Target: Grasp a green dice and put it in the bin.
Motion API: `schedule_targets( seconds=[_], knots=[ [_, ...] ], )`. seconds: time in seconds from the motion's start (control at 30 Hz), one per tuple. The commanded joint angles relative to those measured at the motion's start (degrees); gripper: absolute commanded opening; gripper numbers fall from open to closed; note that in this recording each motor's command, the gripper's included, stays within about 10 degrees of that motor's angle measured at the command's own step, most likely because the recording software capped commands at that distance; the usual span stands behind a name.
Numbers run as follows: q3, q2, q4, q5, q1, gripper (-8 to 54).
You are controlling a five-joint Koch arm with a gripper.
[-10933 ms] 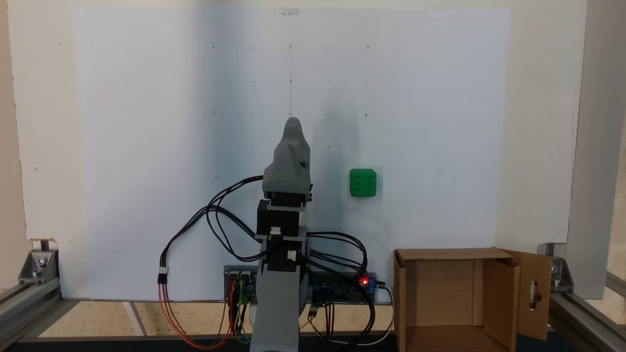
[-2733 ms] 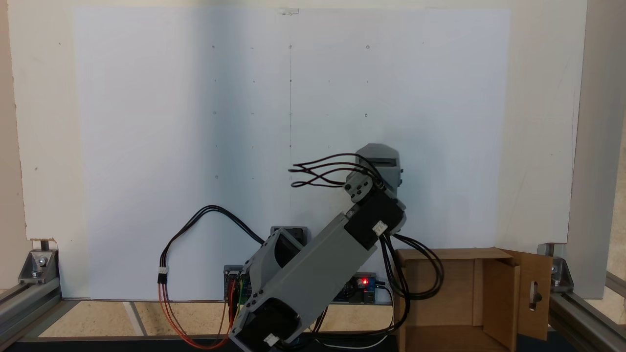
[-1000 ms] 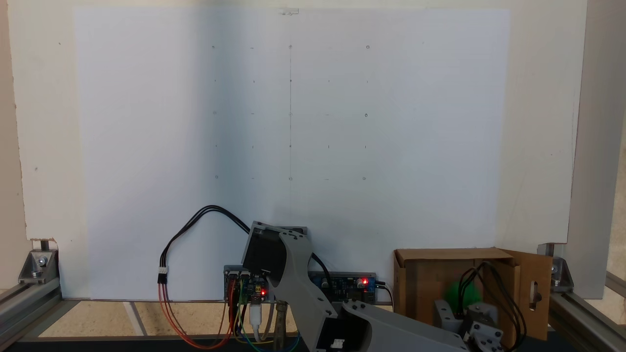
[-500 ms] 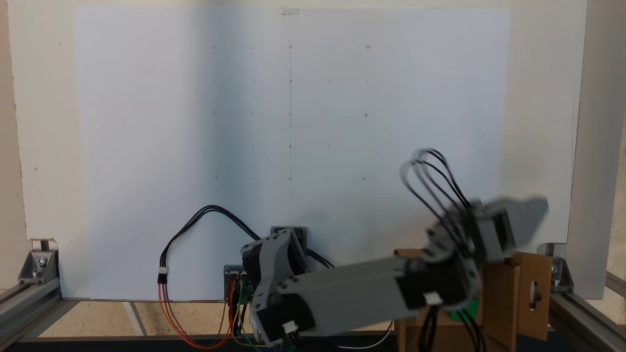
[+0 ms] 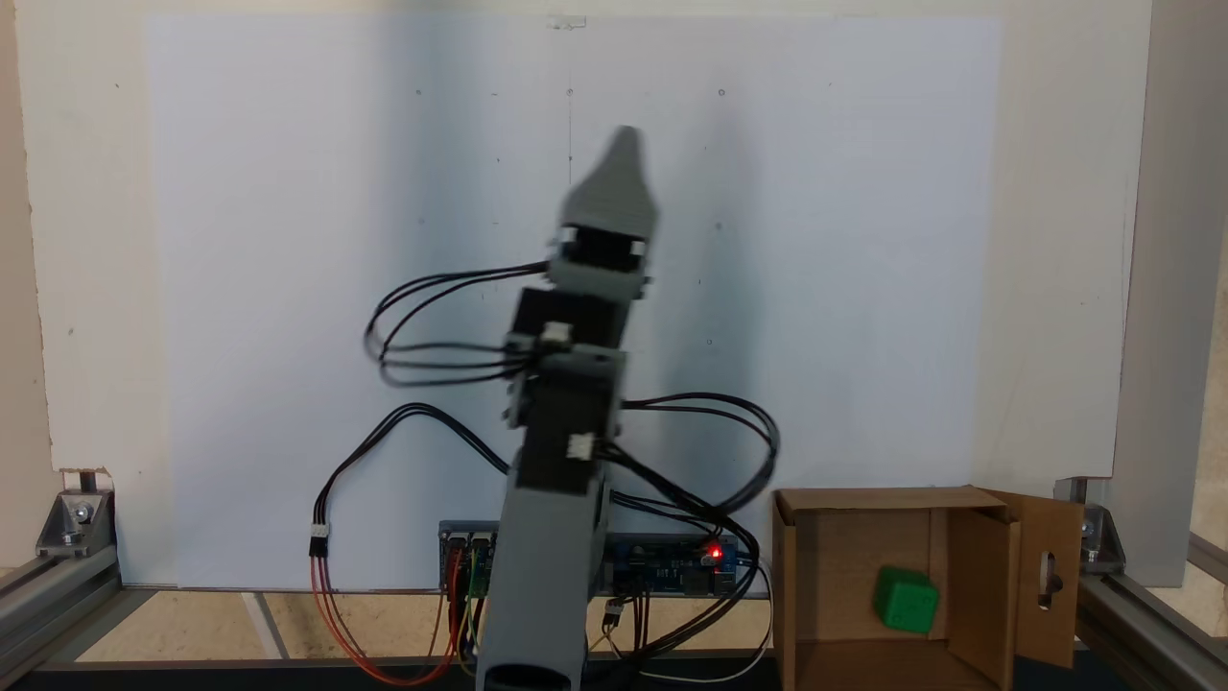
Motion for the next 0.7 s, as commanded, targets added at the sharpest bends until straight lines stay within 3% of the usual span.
schedule_targets(
  seconds=[0.0, 0.43, 0.67],
  knots=[
    [2.8, 3.9, -9.4, 2.2, -2.3, 44.6],
    [29.2, 22.1, -42.9, 2.1, -3.1, 44.8],
    [41.5, 23.6, -59.9, 1.8, -3.0, 43.9]
  ],
)
